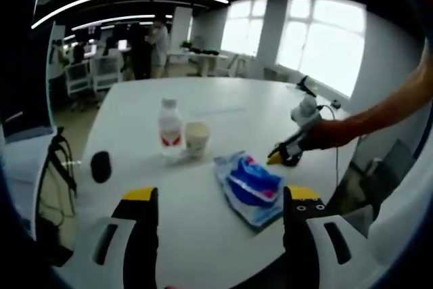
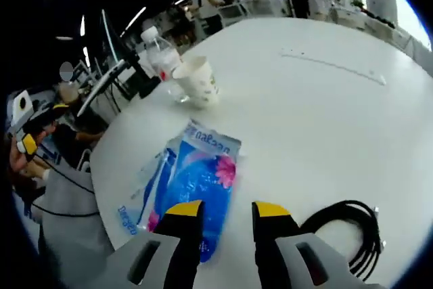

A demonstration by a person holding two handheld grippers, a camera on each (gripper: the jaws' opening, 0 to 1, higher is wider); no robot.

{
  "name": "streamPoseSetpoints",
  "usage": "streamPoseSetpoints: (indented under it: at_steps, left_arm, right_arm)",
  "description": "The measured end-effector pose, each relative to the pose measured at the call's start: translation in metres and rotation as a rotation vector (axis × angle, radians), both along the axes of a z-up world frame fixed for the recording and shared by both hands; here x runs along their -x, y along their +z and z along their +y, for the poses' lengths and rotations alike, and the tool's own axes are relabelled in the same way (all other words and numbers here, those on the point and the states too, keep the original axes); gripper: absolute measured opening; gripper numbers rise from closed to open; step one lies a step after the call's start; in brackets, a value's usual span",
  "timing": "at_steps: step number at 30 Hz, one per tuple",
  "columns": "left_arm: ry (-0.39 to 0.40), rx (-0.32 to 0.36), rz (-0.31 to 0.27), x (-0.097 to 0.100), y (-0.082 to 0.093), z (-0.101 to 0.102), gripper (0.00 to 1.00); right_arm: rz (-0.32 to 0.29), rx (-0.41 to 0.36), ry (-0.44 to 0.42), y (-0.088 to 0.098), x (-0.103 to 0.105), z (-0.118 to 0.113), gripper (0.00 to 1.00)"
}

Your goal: Arrange the tabletop items into an orderly group along one side of the table until the central work area is clear of visible clutter.

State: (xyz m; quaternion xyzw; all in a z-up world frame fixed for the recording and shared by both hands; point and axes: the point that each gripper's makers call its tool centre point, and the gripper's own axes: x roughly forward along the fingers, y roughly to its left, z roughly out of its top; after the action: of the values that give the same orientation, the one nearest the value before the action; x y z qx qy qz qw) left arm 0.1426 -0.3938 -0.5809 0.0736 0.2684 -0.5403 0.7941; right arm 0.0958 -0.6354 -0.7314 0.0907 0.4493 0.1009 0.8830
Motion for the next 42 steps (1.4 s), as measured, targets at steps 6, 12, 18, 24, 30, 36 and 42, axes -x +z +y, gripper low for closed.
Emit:
streamPoseSetpoints:
  at_steps: [6,12,18,24,30,36,42]
  left_arm:
    - [-0.008,-0.013,0.000,-0.001,-0.002,0.003,0.76]
    - [-0.005,-0.018,0.004,-0.001,-0.005,0.007,0.75]
    - [-0.002,-0.020,0.004,0.000,-0.006,0.009,0.75]
    - [0.003,-0.020,0.009,0.002,-0.008,0.009,0.75]
    - [0.009,-0.014,0.017,0.000,-0.010,0.010,0.75]
    - [0.002,-0.017,0.022,0.001,-0.012,0.009,0.75]
    - [0.004,-0.010,0.023,0.001,-0.012,0.008,0.75]
  right_arm:
    - [-0.004,0.091,0.180,0.007,-0.014,0.009,0.31]
    - [-0.016,0.149,0.290,0.011,-0.028,0.012,0.34]
    - [-0.014,0.208,0.368,0.011,-0.035,0.014,0.33]
    - [0.008,0.276,0.459,0.009,-0.041,0.018,0.29]
    - [0.005,0.334,0.566,0.010,-0.048,0.031,0.23]
    - [0.026,0.405,0.688,0.002,-0.049,0.034,0.21]
    - [0.056,0.475,0.824,-0.008,-0.039,0.042,0.03]
